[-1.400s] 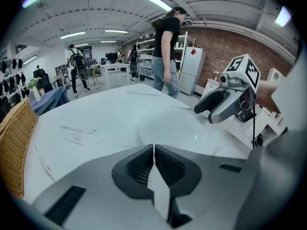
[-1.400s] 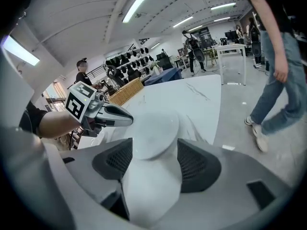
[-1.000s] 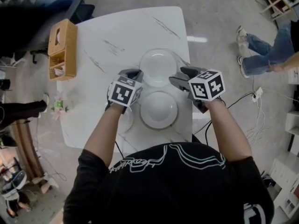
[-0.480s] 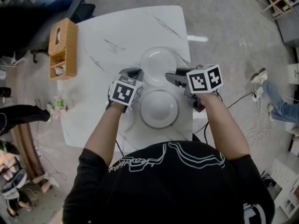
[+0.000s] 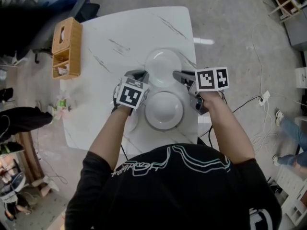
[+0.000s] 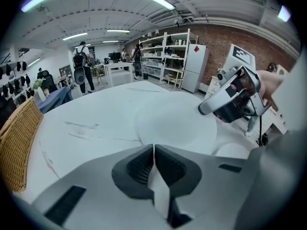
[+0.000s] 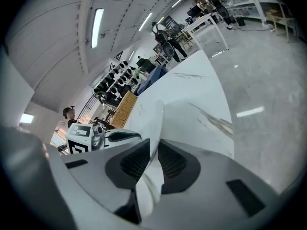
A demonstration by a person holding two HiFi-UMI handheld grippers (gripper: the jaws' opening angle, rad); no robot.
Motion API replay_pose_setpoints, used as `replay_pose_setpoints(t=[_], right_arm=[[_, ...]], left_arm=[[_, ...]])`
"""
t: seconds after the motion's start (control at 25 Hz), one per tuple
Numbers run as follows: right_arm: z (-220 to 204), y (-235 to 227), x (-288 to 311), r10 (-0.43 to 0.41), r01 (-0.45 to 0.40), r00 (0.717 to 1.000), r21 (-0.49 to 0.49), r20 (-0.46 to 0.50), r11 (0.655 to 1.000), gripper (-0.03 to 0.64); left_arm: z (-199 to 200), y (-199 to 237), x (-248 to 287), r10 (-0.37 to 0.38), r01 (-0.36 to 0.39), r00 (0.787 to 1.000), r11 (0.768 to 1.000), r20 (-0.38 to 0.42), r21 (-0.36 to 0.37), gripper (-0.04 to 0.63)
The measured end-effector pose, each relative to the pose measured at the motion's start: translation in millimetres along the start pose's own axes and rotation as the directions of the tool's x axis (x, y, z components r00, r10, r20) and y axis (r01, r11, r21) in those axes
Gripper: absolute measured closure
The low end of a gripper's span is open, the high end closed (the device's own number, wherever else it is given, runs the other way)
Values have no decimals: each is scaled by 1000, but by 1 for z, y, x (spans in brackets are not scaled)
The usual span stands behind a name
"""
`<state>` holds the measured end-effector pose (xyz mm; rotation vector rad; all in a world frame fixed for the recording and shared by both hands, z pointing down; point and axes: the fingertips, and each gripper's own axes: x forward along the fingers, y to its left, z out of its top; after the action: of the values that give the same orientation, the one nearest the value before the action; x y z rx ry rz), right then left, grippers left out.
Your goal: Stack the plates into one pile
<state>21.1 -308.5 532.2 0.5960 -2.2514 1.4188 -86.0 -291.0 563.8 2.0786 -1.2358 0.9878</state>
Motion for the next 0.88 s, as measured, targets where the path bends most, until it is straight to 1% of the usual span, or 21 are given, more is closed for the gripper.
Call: replay_pose_setpoints(t=[0.12,0.24,0.36,0.48,0.68,0.88], right_arm=[[1,3,-3,10,-11,999,42,35,999,557],[1,3,-5,8,-13,998,70,68,997,566],[1,5,-8,9,-19,995,101,102,995,575],[0,9,-13,6,-21,991,112,131,993,578],[-5,21,-24,6,-35,983,148,186,988,578],[-16,36,-44,13,-47,975,147,221,988,578]], left_arm=[[-3,-2,-4,4,-5,1000,1000,-7,-9,565],[-2,-2,-16,6,-6,1000,999,11,-45,565],[-3,-1,-33,22,-21,999,999,30,-47,565],[-6,-6,-51,32,-29,998,998,52,-53,565],[-17,-14,-76,21,-12,995,996,95,-94,565],[-24,-27,-107,28,-10,990,992,141,-126,565]])
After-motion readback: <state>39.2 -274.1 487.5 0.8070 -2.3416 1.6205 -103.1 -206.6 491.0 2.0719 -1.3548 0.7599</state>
